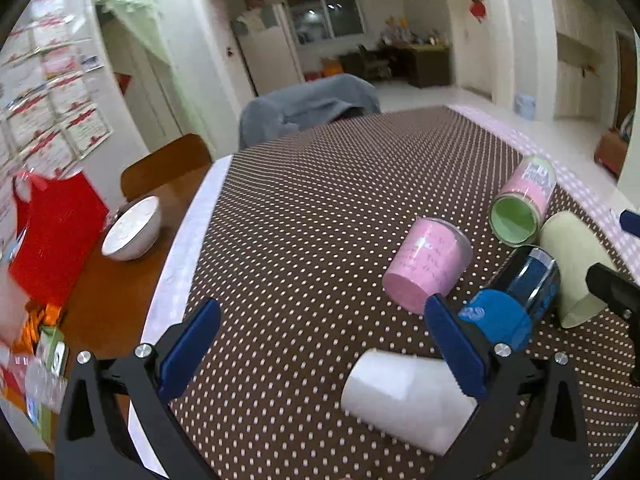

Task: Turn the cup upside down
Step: 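Lower the left gripper onto the pink cup lying on its side and close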

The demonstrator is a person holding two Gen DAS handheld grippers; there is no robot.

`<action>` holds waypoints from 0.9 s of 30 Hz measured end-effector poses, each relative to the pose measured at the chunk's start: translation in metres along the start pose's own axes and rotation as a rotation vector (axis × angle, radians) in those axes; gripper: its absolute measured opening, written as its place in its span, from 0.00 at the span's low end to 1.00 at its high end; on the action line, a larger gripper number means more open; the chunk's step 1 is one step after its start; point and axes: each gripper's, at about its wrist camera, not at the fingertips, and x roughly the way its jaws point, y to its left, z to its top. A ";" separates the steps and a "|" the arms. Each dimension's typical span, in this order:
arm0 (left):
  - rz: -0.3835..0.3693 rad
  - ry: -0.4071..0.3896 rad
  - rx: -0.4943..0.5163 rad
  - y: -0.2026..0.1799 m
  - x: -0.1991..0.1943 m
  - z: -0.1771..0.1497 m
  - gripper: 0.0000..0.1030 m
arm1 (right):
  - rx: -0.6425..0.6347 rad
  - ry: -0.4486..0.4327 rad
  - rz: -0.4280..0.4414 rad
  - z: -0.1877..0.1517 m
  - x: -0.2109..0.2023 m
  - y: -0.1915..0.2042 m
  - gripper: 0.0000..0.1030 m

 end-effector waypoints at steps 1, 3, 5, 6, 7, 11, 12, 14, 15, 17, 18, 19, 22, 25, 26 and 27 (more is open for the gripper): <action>-0.009 0.006 0.021 -0.004 0.005 0.003 0.97 | 0.004 0.002 -0.002 0.002 0.003 -0.003 0.94; -0.024 0.021 0.054 -0.011 0.016 0.008 0.97 | 0.014 0.004 -0.002 0.004 0.007 -0.008 0.94; -0.042 0.035 0.102 -0.021 0.026 0.015 0.97 | 0.028 0.005 -0.003 0.006 0.012 -0.014 0.94; -0.048 0.045 0.127 -0.027 0.034 0.019 0.97 | 0.037 0.006 -0.003 0.007 0.015 -0.017 0.94; -0.054 0.056 0.140 -0.030 0.040 0.022 0.97 | 0.043 0.008 -0.003 0.008 0.017 -0.020 0.94; -0.093 0.108 0.174 -0.040 0.062 0.029 0.97 | 0.063 0.015 -0.002 0.008 0.024 -0.028 0.94; -0.111 0.131 0.186 -0.043 0.069 0.031 0.97 | 0.066 0.017 -0.002 0.008 0.025 -0.030 0.94; -0.145 0.153 0.190 -0.047 0.077 0.033 0.97 | 0.075 0.022 0.000 0.008 0.029 -0.033 0.94; -0.156 0.174 0.192 -0.049 0.082 0.033 0.97 | 0.079 0.023 0.001 0.008 0.030 -0.034 0.94; -0.178 0.201 0.194 -0.052 0.087 0.032 0.97 | 0.084 0.028 0.004 0.008 0.034 -0.037 0.94; -0.191 0.217 0.193 -0.053 0.091 0.032 0.97 | 0.086 0.029 0.005 0.007 0.035 -0.037 0.94; -0.197 0.227 0.193 -0.053 0.094 0.032 0.97 | 0.088 0.031 0.008 0.007 0.037 -0.038 0.94; -0.221 0.248 0.179 -0.052 0.105 0.036 0.96 | 0.091 0.034 0.013 0.006 0.039 -0.040 0.94; -0.261 0.282 0.147 -0.048 0.119 0.041 0.73 | 0.097 0.037 0.013 0.005 0.040 -0.041 0.94; -0.271 0.297 0.133 -0.046 0.123 0.041 0.69 | 0.100 0.038 0.012 0.006 0.041 -0.042 0.94; -0.276 0.299 0.122 -0.045 0.124 0.041 0.69 | 0.103 0.038 0.012 0.005 0.041 -0.043 0.94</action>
